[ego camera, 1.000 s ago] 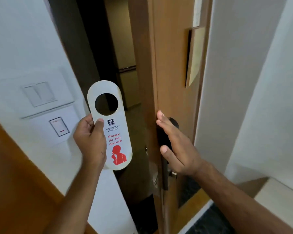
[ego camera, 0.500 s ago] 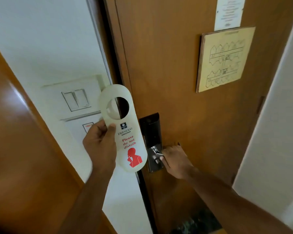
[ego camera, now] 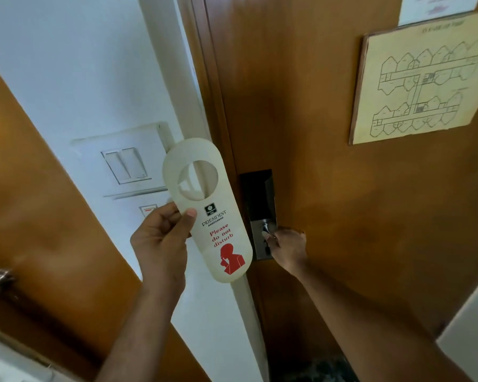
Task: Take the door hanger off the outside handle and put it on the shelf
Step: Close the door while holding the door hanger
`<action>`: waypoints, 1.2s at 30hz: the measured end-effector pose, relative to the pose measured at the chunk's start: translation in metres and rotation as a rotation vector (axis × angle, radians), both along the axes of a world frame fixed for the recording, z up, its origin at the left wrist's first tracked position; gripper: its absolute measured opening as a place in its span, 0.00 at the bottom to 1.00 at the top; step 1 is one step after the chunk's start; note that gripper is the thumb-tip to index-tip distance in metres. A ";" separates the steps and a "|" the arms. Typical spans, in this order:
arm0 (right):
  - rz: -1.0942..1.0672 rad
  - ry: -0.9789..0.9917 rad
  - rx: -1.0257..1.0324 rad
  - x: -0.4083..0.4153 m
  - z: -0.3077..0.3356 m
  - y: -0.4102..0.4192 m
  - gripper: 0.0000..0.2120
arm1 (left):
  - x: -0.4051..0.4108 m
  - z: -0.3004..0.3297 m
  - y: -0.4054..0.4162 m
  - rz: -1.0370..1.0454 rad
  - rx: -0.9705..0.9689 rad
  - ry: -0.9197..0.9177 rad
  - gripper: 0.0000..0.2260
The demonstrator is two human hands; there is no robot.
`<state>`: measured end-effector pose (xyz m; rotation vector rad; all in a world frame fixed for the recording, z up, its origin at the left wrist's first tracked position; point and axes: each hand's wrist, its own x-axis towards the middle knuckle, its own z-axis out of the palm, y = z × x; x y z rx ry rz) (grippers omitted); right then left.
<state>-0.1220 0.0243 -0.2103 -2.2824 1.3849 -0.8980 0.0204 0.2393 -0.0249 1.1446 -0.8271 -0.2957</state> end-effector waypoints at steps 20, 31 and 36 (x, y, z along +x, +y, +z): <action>0.015 0.152 -0.006 0.007 0.026 -0.009 0.16 | -0.006 0.008 0.006 0.000 0.083 0.006 0.11; 0.066 -0.546 0.088 -0.048 0.087 0.070 0.12 | -0.028 -0.003 0.003 -0.035 0.093 0.059 0.08; 0.144 -0.551 0.240 -0.142 0.106 0.171 0.39 | -0.091 -0.018 -0.013 -0.228 0.104 0.289 0.05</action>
